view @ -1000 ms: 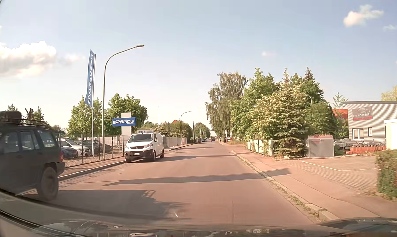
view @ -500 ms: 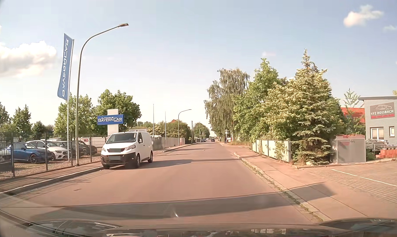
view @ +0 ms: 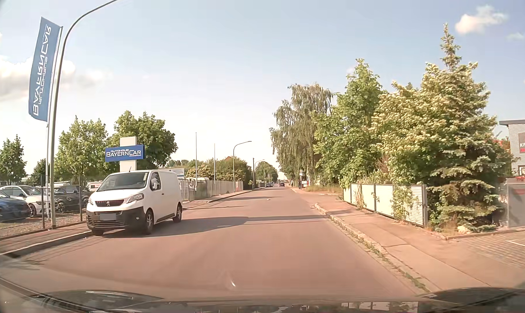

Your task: Follow the waypoints while adhering to traffic rules and regulations

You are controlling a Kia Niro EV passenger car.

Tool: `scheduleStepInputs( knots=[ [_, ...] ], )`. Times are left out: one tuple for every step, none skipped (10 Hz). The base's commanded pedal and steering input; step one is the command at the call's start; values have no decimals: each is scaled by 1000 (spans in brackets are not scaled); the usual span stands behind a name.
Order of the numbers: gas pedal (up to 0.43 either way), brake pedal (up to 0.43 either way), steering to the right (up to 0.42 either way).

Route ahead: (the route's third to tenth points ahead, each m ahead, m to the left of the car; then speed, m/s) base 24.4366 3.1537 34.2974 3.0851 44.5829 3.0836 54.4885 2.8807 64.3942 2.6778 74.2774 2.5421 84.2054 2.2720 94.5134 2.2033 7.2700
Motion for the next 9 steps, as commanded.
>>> scheduleStepInputs(
  knots=[
    [0, 61, -5],
    [0, 67, -5],
    [0, 67, -5],
    [0, 67, 0],
    [0, 67, 5],
    [0, 67, 5],
    [0, 73, 5],
    [0, 79, 4],
    [0, 85, 4]
  ],
)
